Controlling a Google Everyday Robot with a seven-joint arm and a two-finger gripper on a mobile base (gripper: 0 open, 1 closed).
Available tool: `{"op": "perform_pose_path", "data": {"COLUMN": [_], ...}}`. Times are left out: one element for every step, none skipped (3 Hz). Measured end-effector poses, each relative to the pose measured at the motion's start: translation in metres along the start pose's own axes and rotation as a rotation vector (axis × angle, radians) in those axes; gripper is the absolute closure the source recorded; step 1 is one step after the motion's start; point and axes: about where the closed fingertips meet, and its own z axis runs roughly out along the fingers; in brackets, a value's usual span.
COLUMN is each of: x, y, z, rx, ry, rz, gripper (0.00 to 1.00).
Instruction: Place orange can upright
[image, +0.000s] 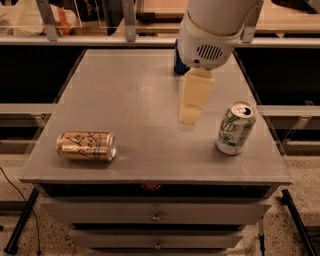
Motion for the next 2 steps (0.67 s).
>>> {"op": "perform_pose_path", "data": {"x": [-0.043,-0.093], "y": [0.007,0.022], "z": [0.022,0.043], "rx": [-0.042,-0.075], "ry": [0.003,0.022], "rz": [-0.045,-0.097], "gripper": [0.0,0.0]}}
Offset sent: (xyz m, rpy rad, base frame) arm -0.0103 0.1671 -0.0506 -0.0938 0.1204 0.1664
